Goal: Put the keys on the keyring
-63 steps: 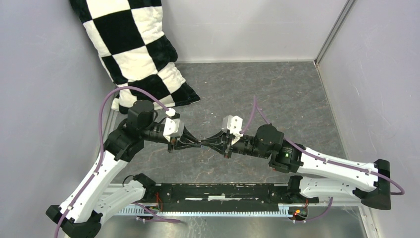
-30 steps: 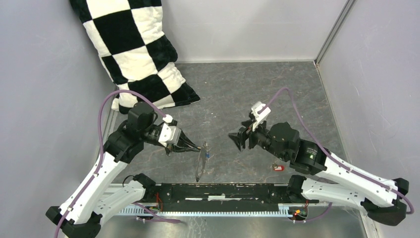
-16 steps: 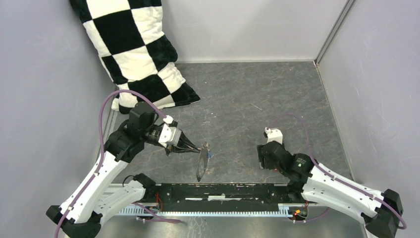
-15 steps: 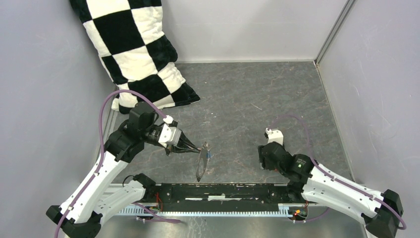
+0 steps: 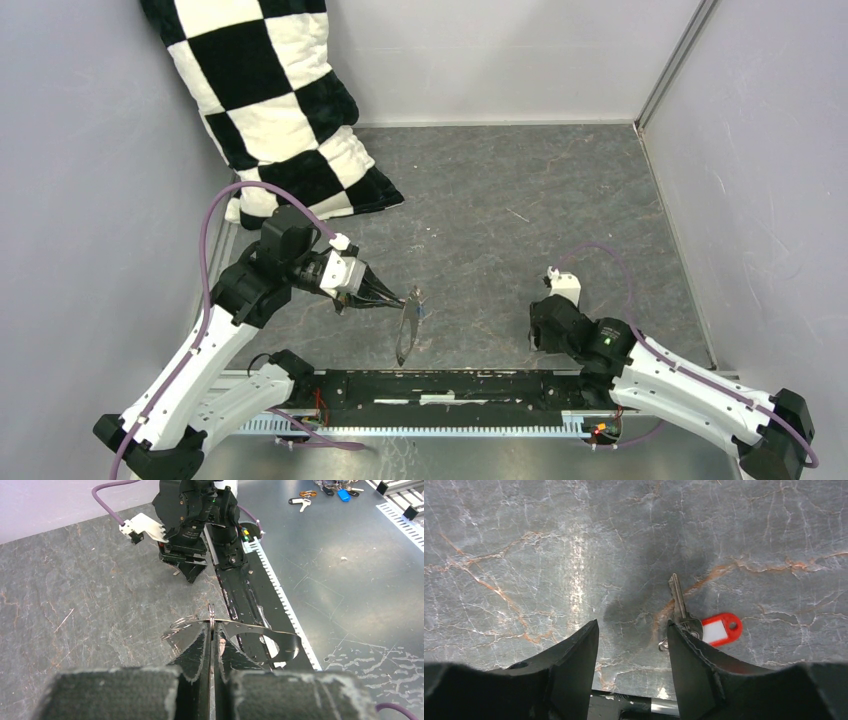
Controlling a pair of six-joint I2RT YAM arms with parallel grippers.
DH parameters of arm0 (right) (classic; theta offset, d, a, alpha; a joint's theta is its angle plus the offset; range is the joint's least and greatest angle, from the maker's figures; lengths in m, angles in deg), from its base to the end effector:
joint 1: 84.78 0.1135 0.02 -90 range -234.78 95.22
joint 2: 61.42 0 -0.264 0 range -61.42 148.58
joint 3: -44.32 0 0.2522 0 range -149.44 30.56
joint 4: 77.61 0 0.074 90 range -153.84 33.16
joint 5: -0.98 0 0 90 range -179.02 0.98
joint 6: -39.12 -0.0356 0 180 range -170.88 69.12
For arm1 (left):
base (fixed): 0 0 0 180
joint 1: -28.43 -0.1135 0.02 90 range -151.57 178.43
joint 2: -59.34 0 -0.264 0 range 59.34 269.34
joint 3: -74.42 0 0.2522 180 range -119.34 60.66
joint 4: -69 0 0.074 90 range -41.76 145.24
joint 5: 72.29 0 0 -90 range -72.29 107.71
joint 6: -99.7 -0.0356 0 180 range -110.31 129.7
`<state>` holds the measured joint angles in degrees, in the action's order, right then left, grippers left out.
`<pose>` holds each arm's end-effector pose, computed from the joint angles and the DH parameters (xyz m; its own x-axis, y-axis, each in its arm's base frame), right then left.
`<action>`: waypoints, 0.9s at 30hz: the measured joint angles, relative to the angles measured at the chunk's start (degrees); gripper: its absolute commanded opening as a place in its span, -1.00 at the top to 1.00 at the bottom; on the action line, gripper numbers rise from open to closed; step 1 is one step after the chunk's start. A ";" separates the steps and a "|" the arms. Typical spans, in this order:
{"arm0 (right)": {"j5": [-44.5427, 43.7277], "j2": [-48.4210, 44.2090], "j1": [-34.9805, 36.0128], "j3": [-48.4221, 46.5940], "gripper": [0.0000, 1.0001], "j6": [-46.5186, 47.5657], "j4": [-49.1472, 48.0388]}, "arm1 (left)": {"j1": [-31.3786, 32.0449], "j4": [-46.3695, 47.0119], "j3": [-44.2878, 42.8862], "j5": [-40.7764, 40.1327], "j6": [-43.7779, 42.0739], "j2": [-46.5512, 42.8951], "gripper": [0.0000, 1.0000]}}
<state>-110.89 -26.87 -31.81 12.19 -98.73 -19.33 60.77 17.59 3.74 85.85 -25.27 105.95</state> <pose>0.0750 0.0774 0.1592 -0.8203 0.0551 -0.5693 -0.0341 0.9889 0.1448 0.1060 -0.1062 0.3681 0.1954 0.1289 -0.9722 0.9564 -0.2444 0.1598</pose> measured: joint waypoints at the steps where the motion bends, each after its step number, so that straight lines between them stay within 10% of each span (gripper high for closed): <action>1: -0.09 0.00 0.00 -0.07 -0.20 -0.15 0.48 | 0.00 0.00 0.00 0.00 0.00 0.00 0.96; 27: -0.76 2.62 0.00 -1.29 0.09 -2.36 6.29 | 0.00 0.02 0.00 0.00 -0.02 -0.96 0.95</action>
<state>-111.65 -24.25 -31.81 10.90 -101.09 -13.04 60.77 17.61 3.74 85.85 -25.29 104.98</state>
